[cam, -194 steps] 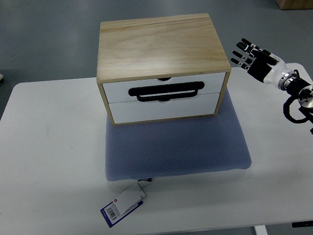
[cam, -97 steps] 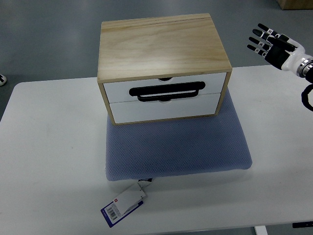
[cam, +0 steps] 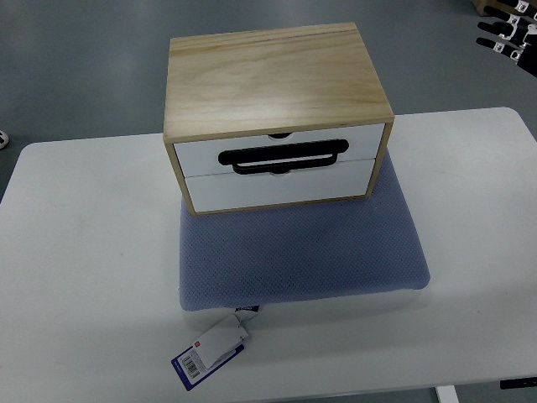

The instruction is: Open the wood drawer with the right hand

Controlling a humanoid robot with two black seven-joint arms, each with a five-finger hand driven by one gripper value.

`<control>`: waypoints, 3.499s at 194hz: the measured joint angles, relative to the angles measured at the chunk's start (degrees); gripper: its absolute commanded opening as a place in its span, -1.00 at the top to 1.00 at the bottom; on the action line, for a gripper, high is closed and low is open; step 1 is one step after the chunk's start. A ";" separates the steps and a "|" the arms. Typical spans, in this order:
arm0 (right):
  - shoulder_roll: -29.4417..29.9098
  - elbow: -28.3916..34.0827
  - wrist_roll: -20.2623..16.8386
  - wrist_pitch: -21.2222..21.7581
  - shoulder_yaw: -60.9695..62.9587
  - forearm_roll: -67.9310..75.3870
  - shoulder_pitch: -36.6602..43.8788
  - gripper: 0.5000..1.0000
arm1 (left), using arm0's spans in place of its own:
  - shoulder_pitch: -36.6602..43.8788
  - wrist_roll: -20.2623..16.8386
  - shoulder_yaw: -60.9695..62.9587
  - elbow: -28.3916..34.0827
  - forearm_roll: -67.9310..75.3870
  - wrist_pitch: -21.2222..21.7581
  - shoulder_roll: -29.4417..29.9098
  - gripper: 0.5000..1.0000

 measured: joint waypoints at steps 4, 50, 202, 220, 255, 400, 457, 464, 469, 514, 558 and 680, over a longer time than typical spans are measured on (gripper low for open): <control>-0.59 0.47 0.00 0.00 0.02 -0.65 0.20 -0.75 | 0.01 0.00 0.00 0.00 0.00 0.00 0.00 -1.00; -9.32 19.16 0.00 0.01 0.10 -8.58 1.01 -0.75 | 0.01 0.00 -0.01 0.01 0.00 0.00 0.00 -1.00; -0.68 53.89 -0.54 0.00 -0.81 -48.00 4.60 -0.75 | 0.02 0.00 -0.02 0.01 0.00 0.02 0.00 -1.00; 1.36 53.72 -0.59 0.00 -1.69 -51.69 4.70 -0.75 | 0.02 0.01 -0.02 0.01 0.00 0.02 0.00 -1.00; 3.00 52.26 -0.63 0.00 -5.12 -54.44 5.71 -0.75 | 0.02 0.02 -0.02 0.01 0.00 0.01 0.00 -1.00; 9.41 41.66 -0.63 0.00 -9.74 -60.31 6.38 -0.75 | 0.01 0.00 0.00 0.01 -0.01 -0.01 0.00 -1.00; 10.47 39.93 -0.63 0.00 -10.41 -61.44 6.30 -0.75 | 0.01 0.00 -0.01 0.01 -0.01 0.00 0.00 -1.00; 10.62 39.59 -0.63 0.00 -10.41 -61.58 6.30 -0.75 | 0.02 0.00 -0.02 0.01 -0.01 0.00 0.00 -1.00; 10.73 39.30 -0.63 0.00 -10.43 -61.72 6.28 -0.75 | 0.03 0.00 -0.02 0.01 -0.01 0.00 0.00 -1.00; 11.27 37.75 -0.62 0.00 -12.21 -62.20 6.23 -0.75 | 0.03 0.00 0.00 0.01 -0.01 0.00 0.00 -1.00; 11.85 37.23 -0.62 0.00 -12.43 -62.47 5.96 -0.75 | 0.02 0.00 0.01 0.01 -0.01 0.02 0.00 -1.00; 10.82 38.94 -6.20 0.00 -12.03 -60.79 5.86 -0.75 | 0.01 0.00 0.02 0.01 -0.01 0.02 0.00 -1.00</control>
